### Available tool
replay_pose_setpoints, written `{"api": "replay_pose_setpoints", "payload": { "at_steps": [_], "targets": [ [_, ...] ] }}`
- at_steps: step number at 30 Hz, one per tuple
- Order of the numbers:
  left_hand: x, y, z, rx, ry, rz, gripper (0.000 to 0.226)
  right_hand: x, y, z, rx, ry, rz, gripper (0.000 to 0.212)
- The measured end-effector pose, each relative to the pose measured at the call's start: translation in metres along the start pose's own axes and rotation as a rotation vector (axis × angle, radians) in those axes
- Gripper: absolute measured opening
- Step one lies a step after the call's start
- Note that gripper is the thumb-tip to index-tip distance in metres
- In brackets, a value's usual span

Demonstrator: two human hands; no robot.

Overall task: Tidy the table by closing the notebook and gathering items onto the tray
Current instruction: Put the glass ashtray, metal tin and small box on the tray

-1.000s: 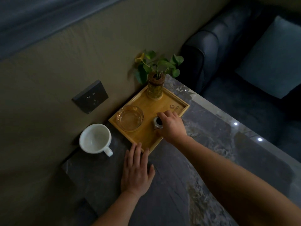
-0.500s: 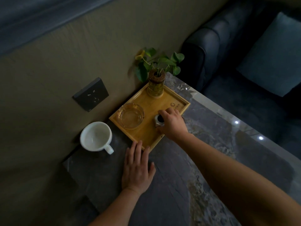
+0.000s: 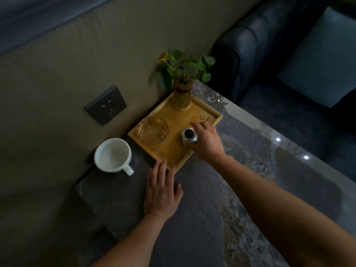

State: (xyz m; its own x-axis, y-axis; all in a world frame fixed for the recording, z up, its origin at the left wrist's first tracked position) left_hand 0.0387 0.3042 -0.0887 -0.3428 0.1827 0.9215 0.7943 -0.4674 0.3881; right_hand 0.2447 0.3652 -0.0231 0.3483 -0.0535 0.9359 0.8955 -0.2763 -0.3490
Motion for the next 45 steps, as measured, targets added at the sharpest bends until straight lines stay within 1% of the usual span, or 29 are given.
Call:
{"api": "replay_pose_setpoints", "payload": {
  "at_steps": [4, 10, 13, 17, 21, 24, 27, 30, 32, 34, 36, 38, 42, 45],
  "targets": [
    [0.0, -0.001, 0.0, -0.005, -0.016, -0.001, 0.059, 0.014, 0.006, -0.037, -0.101, 0.12, 0.164, 0.058],
    [-0.001, -0.002, 0.0, -0.03, 0.002, -0.002, 0.057, 0.011, 0.043, -0.161, -0.308, 0.232, 0.262, 0.046],
    [-0.001, -0.002, 0.0, -0.053, 0.01, 0.022, 0.056, 0.005, 0.07, -0.221, -0.459, 0.247, 0.27, 0.041],
    [0.001, 0.001, 0.0, -0.064, 0.001, 0.044, 0.056, 0.01, 0.104, -0.277, -0.661, 0.255, 0.314, 0.037],
    [0.002, 0.003, -0.002, -0.057, 0.002, 0.048, 0.058, 0.021, 0.135, -0.316, -0.858, 0.358, 0.297, 0.028],
    [0.003, 0.002, -0.002, -0.068, 0.022, 0.04, 0.061, 0.02, 0.159, -0.343, -1.101, 0.452, 0.37, 0.02],
    [0.002, 0.002, -0.004, -0.069, 0.031, 0.028, 0.062, 0.016, 0.186, -0.368, -1.341, 0.56, 0.508, 0.029],
    [0.002, 0.005, -0.003, -0.067, 0.027, 0.027, 0.063, 0.02, 0.211, -0.379, -1.479, 0.576, 0.503, 0.049],
    [0.002, 0.006, -0.003, -0.069, 0.032, 0.027, 0.063, 0.027, 0.225, -0.377, -1.467, 0.576, 0.476, 0.063],
    [0.002, 0.005, -0.003, -0.073, 0.04, 0.025, 0.063, 0.036, 0.234, -0.369, -1.378, 0.598, 0.502, 0.074],
    [0.001, 0.004, -0.003, -0.078, 0.043, 0.026, 0.063, 0.041, 0.243, -0.363, -1.314, 0.577, 0.53, 0.078],
    [0.0, 0.003, -0.003, -0.082, 0.041, 0.026, 0.063, 0.042, 0.251, -0.36, -1.308, 0.55, 0.545, 0.074],
    [-0.001, 0.002, -0.002, -0.078, 0.035, 0.023, 0.062, 0.039, 0.258, -0.361, -1.321, 0.54, 0.538, 0.047],
    [-0.003, 0.0, -0.002, -0.084, 0.044, 0.026, 0.061, 0.037, 0.257, -0.363, -1.294, 0.538, 0.484, 0.039]
  ]
}}
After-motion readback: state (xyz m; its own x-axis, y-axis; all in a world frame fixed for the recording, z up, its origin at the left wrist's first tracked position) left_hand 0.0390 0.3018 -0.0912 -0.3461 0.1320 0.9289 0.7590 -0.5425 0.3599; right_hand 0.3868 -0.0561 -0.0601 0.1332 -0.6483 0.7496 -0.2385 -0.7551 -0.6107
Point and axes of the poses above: each hand's wrist, its own z-axis towards the middle knuckle, its own x-axis out of the back of the hand, y = z × x, the point moved 3 cm from there along z, towards the middle knuckle, and after that the axes turned 7 degrees about -z, right-handed, at the moved point
